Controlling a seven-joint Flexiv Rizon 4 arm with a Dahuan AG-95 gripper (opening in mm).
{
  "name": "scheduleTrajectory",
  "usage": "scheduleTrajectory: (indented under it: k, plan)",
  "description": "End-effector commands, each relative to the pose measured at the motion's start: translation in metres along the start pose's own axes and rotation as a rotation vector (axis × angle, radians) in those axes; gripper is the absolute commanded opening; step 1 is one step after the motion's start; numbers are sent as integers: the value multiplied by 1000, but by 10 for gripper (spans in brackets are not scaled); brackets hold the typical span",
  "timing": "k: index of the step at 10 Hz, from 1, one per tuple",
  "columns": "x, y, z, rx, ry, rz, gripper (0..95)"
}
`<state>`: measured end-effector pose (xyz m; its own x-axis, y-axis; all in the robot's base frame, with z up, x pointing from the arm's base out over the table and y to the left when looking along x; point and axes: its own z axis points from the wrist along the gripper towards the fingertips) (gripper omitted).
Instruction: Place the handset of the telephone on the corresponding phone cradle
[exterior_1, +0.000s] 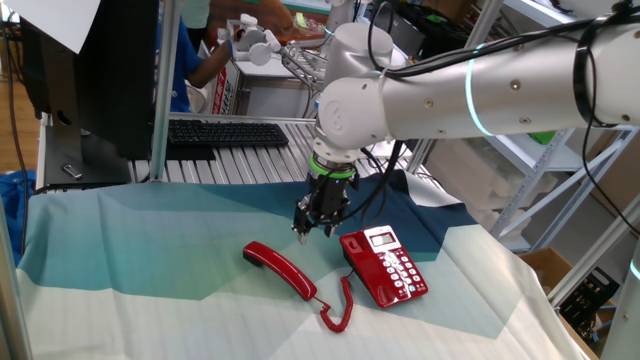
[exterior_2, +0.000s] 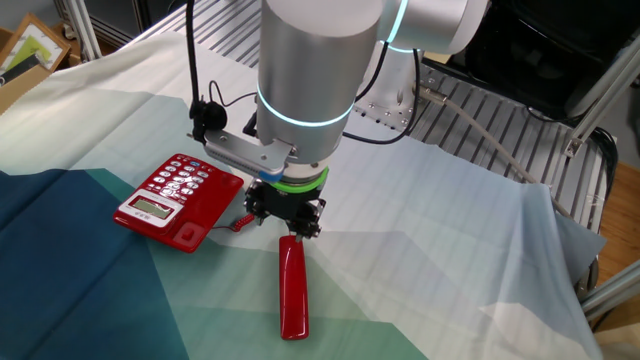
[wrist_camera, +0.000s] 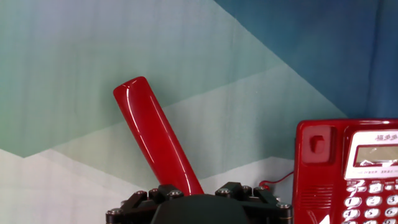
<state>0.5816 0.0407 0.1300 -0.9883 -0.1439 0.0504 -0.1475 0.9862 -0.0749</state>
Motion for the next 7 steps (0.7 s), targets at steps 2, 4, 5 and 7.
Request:
scheduleTrajectory:
  k: [2, 4, 5, 7]
  plan:
    - [-1, -1, 1, -6, 14, 14, 570]
    - [-1, -2, 1, -18, 16, 5, 570]
    - [-1, -2, 1, -24, 26, -1, 570]
    - [-1, -2, 1, -22, 12, 35, 570]
